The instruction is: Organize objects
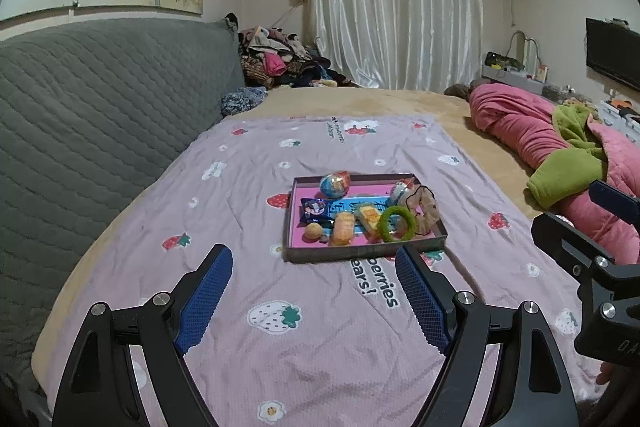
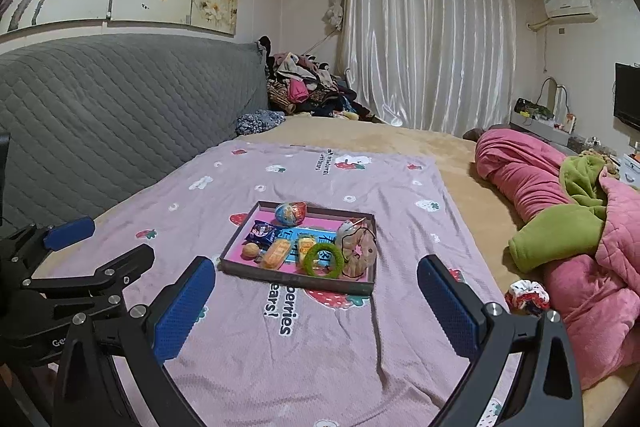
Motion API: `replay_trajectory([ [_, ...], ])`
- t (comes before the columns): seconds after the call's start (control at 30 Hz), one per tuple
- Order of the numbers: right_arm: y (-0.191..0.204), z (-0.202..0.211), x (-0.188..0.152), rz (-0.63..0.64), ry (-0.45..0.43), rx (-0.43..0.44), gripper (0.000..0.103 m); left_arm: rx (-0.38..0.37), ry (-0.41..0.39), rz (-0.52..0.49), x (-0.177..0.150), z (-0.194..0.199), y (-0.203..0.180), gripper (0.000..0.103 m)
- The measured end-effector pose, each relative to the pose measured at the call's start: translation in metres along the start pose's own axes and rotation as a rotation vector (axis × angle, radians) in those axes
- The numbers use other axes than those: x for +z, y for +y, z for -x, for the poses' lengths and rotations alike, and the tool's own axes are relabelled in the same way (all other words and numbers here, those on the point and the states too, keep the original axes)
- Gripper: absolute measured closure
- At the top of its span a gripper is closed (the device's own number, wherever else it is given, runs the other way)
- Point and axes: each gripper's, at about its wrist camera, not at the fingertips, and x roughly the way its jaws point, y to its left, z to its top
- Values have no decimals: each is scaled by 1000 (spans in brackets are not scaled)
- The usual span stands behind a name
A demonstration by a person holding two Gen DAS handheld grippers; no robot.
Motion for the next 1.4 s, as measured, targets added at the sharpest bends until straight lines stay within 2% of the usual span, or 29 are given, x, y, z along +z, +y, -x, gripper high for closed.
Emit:
replay_trajectory([
  [0.3,-1,6,-9,-1,8,-2,1,-2,-9,0,-8,7,-2,18],
  [1.4,0,-19,-38,6,71,9,1,6,51,-11,-35,-19,-5,18],
])
